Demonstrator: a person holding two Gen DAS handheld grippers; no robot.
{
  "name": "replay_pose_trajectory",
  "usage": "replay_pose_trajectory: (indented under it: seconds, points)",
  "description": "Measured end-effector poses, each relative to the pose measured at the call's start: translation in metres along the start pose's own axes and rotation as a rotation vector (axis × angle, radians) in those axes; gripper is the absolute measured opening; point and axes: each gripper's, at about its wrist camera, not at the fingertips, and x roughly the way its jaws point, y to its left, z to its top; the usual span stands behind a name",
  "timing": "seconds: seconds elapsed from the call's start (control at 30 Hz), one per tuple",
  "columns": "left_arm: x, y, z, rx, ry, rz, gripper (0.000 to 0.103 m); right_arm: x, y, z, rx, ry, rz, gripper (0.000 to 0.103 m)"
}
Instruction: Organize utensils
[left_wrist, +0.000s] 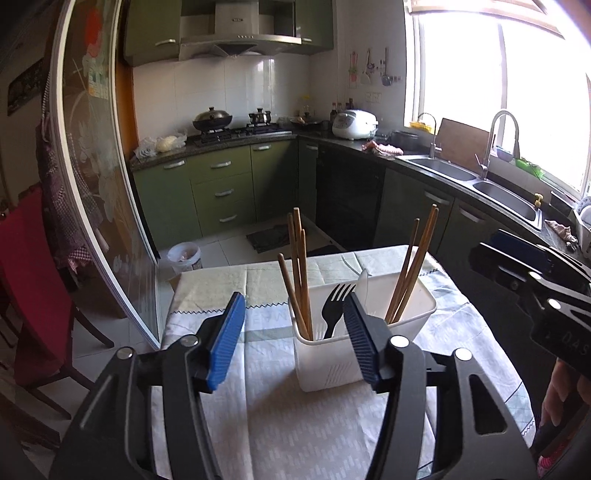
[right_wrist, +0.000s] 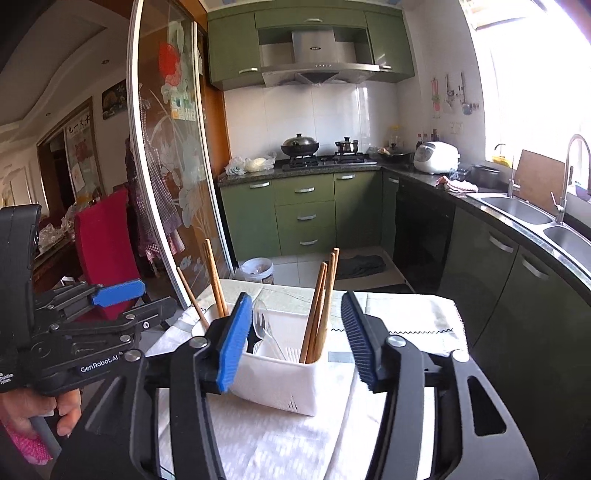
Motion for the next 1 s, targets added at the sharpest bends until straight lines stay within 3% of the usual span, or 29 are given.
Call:
replay_pose_trajectory:
  seconds: [0.03,0.1,0.17,0.33,0.53,0.73,1.0]
  points:
    - [-0.01,0.0,-0.004,0.001,-0.022,0.014,0.059,-0.013,-0.001,-0.005,0.003,-0.015,-0.003,0.064]
    - [-0.028,-0.001,-0.014,-0.005,-0.053,0.029,0.081,-0.035,-0.003,-0.017,0.014,-0.037,0.001,0.079]
    - [-0.045,-0.001,-0.027,-0.013,-0.082,0.043,0.092,-0.055,-0.005,-0.033,0.024,-0.05,0.007,0.098]
    - [-0.082,-0.004,-0.069,-0.006,-0.14,0.13,0.096,-0.097,-0.006,-0.08,0.031,-0.036,-0.012,0.098]
    - [-0.121,-0.002,-0.11,-0.066,-0.148,0.144,0.096,-0.15,0.005,-0.12,0.038,-0.093,-0.035,0.098]
    - [-0.156,0.004,-0.143,-0.075,-0.147,0.139,0.096,-0.186,0.025,-0.141,-0.002,-0.128,-0.079,0.098]
    - [-0.171,0.016,-0.155,-0.124,-0.128,0.137,0.096,-0.203,0.036,-0.148,-0.016,-0.169,-0.128,0.098]
